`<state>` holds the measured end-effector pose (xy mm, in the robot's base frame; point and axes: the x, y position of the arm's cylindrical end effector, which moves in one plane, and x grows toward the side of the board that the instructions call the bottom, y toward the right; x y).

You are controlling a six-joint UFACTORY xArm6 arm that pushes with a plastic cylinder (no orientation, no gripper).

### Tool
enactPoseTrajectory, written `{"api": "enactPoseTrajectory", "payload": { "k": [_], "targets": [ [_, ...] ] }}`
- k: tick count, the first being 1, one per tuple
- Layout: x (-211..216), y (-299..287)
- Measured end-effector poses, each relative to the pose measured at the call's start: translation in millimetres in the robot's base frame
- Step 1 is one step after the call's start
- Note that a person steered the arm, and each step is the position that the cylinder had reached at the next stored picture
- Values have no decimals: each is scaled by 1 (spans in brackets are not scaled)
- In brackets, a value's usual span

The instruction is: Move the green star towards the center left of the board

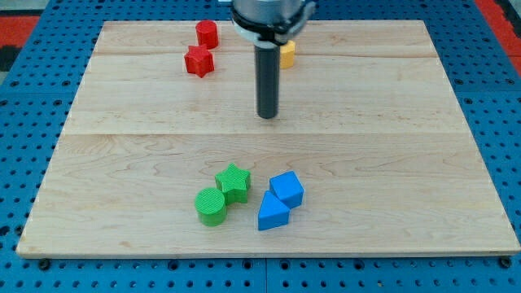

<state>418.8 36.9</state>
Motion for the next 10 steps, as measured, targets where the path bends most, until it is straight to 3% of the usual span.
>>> {"api": "enactPoseTrajectory", "payload": {
  "k": [1, 2, 3, 4, 10],
  "targets": [
    [52, 101],
    [149, 58],
    [185, -76],
    [182, -187],
    [133, -44]
  ]
}}
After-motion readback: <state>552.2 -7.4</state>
